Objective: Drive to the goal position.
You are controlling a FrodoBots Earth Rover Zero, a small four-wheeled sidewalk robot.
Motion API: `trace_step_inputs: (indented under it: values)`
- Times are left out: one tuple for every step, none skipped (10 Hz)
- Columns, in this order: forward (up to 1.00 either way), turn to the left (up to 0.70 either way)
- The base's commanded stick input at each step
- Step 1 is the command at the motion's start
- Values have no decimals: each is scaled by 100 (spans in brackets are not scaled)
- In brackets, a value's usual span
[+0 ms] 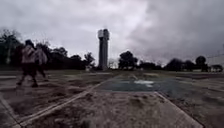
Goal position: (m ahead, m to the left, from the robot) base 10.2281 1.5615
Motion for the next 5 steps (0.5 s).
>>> trace_step_inputs:
  values:
    - [70,0]
    - [70,0]
    - [70,0]
    - [70,0]
    - [70,0]
